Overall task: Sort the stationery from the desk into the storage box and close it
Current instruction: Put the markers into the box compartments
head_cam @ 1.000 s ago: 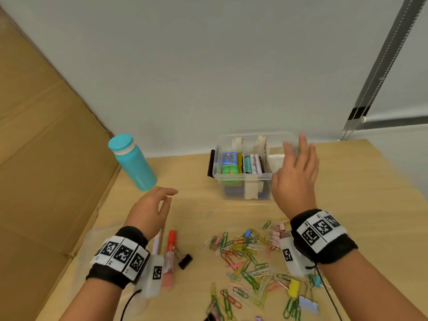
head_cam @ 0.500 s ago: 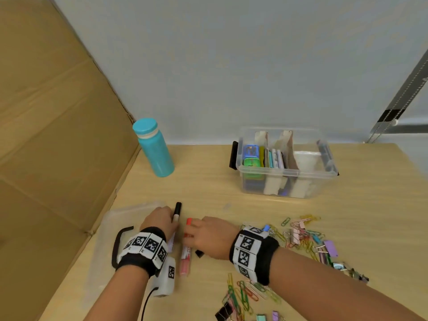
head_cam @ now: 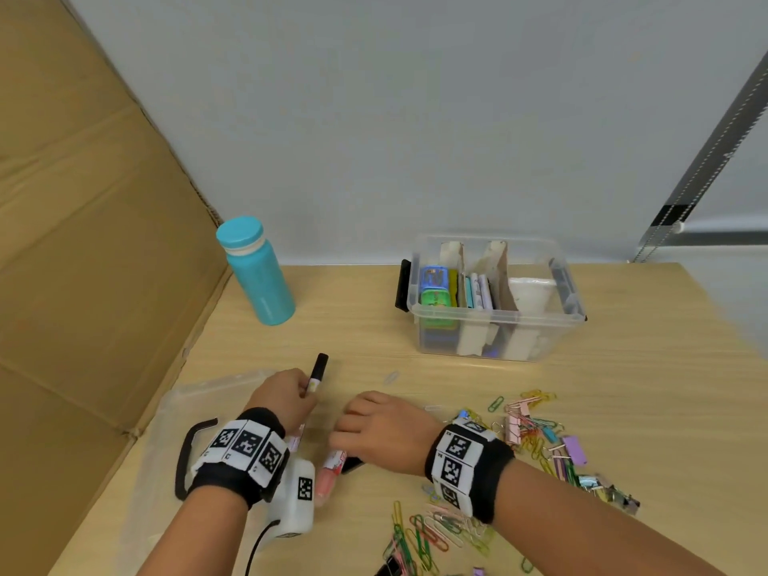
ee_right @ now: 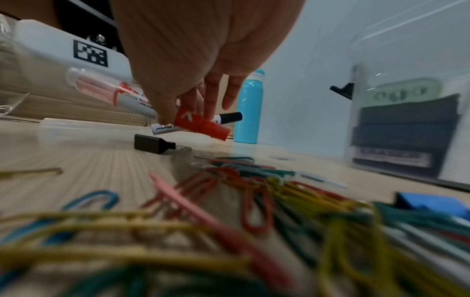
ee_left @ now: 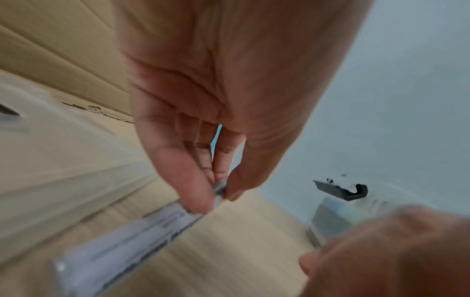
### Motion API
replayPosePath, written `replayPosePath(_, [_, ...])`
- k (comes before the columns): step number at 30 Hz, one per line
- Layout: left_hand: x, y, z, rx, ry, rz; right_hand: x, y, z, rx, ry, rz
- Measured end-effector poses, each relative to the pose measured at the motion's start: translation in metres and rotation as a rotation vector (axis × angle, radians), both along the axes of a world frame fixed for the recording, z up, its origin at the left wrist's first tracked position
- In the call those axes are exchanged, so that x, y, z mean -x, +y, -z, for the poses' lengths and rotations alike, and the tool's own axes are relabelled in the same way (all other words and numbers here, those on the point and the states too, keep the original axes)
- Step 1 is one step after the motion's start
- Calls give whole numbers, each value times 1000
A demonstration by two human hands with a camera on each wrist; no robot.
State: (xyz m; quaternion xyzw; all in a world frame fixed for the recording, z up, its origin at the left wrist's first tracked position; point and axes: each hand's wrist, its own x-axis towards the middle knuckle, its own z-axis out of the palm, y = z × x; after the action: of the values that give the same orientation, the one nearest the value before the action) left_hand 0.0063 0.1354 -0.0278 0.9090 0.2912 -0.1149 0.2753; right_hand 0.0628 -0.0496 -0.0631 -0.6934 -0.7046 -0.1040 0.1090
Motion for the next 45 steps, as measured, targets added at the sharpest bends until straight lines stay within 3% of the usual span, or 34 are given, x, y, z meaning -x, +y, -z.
replayPosePath(5, [-5,-9,-8,66,-160,4,-24,-36,-35,-194,50,188])
replayPosePath(11, [-13,-19,-20,120,-334,48,-77,-90,-105,-609,357,801])
replayPosePath(14, [-20,-28,-22,118,-369,86,-102,-104,-122,-489,338,1061])
replayPosePath(29, [-22,-47,-25,103,-430,262,-140,-71,-119,277,-69,1061])
replayPosePath(33, [-18,-48,-24,116,-449,313,-141,-77,-110,257,-96,1056])
replayPosePath(37, [-12,-52,-28,93,-469,369,-134,-105,-103,31,-30,1064])
replayPosePath(40, [-11,-64,-48,-34,-531,483,-126,-138,-89,-160,64,1200])
replayPosePath(45, [-48,-100,-100,-370,-594,739,-119,-163,-55,-210,269,1295])
